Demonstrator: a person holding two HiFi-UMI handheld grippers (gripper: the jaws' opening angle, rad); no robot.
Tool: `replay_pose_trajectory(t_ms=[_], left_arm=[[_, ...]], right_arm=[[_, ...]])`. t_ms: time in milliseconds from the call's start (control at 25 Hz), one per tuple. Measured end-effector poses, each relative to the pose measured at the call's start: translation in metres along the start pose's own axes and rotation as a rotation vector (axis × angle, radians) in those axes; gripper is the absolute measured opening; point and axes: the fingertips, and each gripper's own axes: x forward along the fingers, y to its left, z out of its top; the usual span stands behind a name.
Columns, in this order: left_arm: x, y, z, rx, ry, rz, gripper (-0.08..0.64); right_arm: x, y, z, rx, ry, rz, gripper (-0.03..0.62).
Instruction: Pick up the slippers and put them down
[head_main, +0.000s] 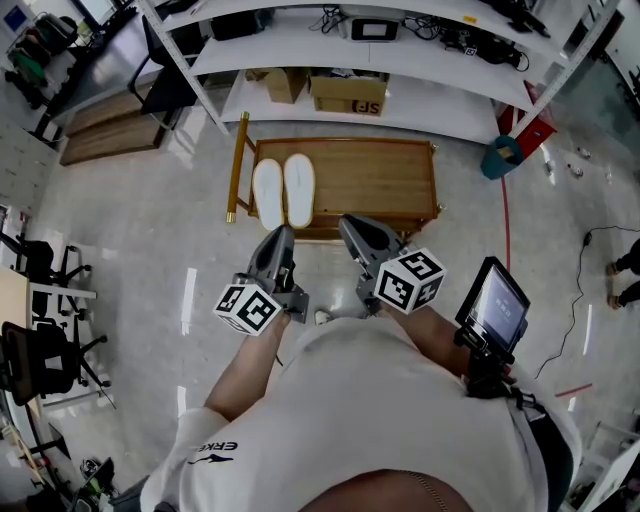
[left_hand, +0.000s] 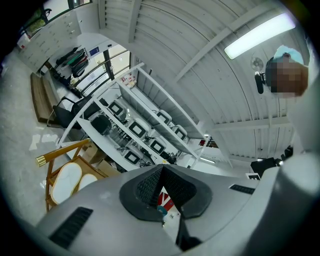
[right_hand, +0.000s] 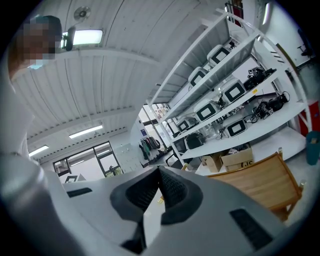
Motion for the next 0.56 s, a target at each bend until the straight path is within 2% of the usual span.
replay_pose_trajectory(t_ms=[560], left_arm=[[-0.005, 0.014, 0.005, 0.011, 0.018, 0.006, 0.003]], right_arm=[[0.016, 0.01, -0.01, -0.006, 0.017, 0.017, 0.006]])
